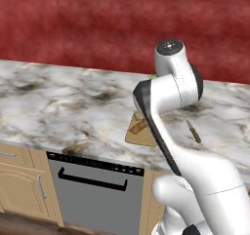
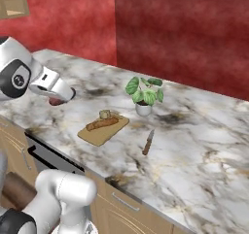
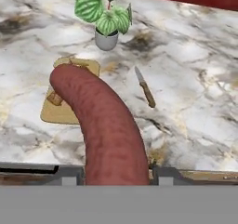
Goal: Retrieve the sausage and cheese from the fridge and place them on the cutting board on the counter.
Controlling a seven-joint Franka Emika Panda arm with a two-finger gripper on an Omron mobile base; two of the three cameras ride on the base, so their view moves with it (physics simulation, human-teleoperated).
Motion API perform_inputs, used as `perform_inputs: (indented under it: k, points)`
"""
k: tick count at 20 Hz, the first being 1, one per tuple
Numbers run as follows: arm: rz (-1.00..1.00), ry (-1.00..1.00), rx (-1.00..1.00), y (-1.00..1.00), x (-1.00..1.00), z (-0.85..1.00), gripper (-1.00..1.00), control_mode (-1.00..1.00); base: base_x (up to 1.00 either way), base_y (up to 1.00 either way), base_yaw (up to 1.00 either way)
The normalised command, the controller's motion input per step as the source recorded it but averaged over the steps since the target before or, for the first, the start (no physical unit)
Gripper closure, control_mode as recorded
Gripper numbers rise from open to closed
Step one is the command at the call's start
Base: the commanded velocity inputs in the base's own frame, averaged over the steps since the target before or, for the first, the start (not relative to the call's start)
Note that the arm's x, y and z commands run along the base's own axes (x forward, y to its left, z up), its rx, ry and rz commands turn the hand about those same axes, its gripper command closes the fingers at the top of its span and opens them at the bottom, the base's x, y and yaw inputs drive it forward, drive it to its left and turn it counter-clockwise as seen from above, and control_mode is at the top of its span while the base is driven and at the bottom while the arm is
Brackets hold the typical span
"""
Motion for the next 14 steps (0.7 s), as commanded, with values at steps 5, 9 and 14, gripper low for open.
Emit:
perform_inputs:
  k: [5,9,14]
  points:
    - [-0.29,0.29,0.37,0.10,0.99,-0.43,1.00,-1.00,0.00,0.00,0.00]
    - [-0.23,0.17,0.39,0.00,0.95,-0.69,1.00,-1.00,0.00,0.00,0.00]
    - [-0.24,-0.02,0.07,0.00,0.56,-1.00,1.00,-1.00,0.00,0.00,0.00]
